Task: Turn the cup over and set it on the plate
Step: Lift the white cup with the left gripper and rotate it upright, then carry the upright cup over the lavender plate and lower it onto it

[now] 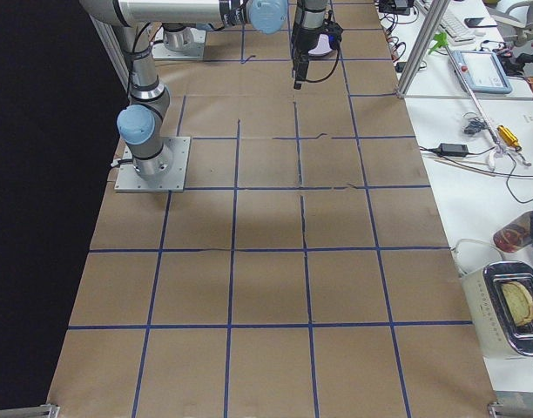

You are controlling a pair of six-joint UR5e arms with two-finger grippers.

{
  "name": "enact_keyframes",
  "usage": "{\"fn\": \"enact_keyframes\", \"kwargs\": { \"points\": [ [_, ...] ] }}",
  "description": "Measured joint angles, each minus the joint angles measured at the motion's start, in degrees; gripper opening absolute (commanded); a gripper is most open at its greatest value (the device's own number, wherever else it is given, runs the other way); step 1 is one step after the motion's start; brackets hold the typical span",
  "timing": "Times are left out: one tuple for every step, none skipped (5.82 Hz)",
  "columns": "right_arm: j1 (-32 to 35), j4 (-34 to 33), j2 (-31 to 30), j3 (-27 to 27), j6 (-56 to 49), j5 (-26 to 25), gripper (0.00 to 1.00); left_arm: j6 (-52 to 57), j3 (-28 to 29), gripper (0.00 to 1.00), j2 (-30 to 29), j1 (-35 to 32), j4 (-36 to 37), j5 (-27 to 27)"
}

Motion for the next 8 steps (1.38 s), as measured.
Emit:
{"fn": "enact_keyframes", "kwargs": {
  "points": [
    [0.0,0.0,0.0,0.0,0.0,0.0,1.0,-5.2,0.1,0.0,5.2,-2.7,2.5,-0.5],
    [0.0,0.0,0.0,0.0,0.0,0.0,1.0,-14.4,0.0,0.0,10.7,-7.8,10.2,0.0],
    [0.0,0.0,0.0,0.0,0.0,0.0,1.0,-26.3,0.0,0.0,15.6,-15.1,20.1,2.7],
    [0.0,0.0,0.0,0.0,0.0,0.0,1.0,-37.3,0.0,0.0,19.2,-23.4,28.4,7.1],
    [0.0,0.0,0.0,0.0,0.0,0.0,1.0,-48.3,0.1,0.0,21.2,-32.6,35.7,12.2],
    [0.0,0.0,0.0,0.0,0.0,0.0,1.0,-60.1,0.1,0.0,21.7,-43.3,43.7,18.4],
    [0.0,0.0,0.0,0.0,0.0,0.0,1.0,-69.0,0.1,0.0,20.9,-52.6,50.9,24.7],
    [0.0,0.0,0.0,0.0,0.0,0.0,1.0,-73.3,0.1,0.0,18.8,-58.9,57.2,30.4]
  ]
}}
